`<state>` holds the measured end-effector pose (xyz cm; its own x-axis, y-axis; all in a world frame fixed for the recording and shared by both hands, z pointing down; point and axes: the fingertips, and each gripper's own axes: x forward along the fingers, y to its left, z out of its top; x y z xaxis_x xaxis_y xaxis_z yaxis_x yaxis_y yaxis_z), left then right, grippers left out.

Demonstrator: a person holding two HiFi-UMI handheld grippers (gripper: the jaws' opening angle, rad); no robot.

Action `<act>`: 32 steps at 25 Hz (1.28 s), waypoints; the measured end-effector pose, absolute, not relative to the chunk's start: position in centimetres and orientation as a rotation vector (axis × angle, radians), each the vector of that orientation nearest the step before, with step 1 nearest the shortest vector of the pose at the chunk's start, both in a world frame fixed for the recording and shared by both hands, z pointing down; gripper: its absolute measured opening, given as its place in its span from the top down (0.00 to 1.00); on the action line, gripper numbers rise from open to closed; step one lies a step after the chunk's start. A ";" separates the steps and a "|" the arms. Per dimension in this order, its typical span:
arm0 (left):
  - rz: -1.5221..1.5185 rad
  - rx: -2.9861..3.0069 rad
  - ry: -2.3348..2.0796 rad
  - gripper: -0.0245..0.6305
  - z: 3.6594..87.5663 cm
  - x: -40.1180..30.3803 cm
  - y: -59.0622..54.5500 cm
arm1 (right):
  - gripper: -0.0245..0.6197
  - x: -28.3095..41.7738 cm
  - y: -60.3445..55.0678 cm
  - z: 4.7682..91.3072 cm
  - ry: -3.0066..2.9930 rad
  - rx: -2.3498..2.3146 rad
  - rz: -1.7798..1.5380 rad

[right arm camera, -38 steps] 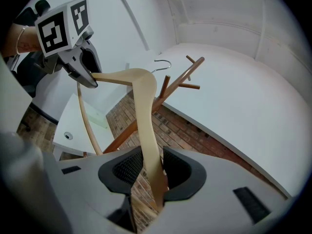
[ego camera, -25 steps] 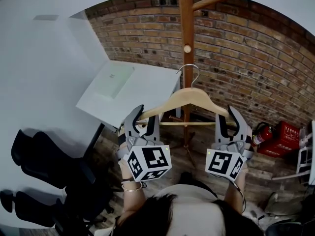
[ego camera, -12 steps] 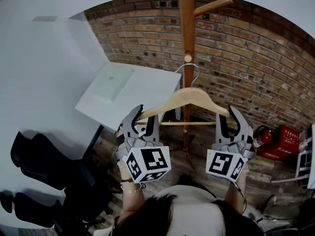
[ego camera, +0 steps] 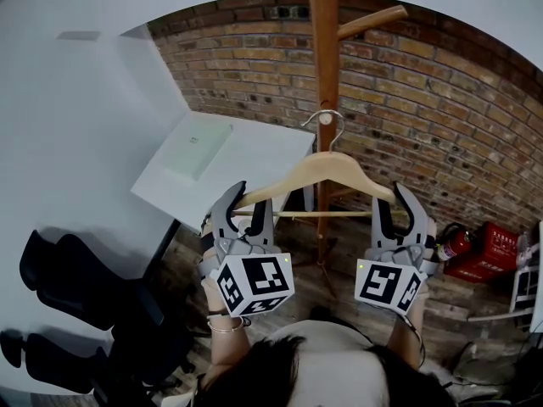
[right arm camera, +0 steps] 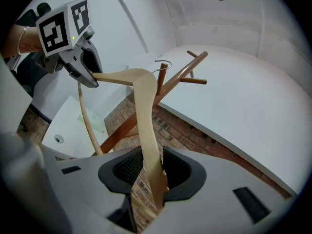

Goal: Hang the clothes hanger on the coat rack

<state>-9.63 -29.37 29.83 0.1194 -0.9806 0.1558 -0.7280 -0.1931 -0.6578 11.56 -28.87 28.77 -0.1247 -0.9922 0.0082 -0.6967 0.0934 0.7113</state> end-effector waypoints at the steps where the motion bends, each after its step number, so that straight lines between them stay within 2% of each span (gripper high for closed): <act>1: -0.805 -1.983 1.653 0.72 29.9 -9.6 -29.5 | 0.75 11.6 -29.0 28.8 -1.880 1.651 -0.775; 32: -0.904 -2.003 1.669 0.72 33.1 -9.5 -33.2 | 0.75 11.8 -33.5 32.3 -1.922 1.608 -0.690</act>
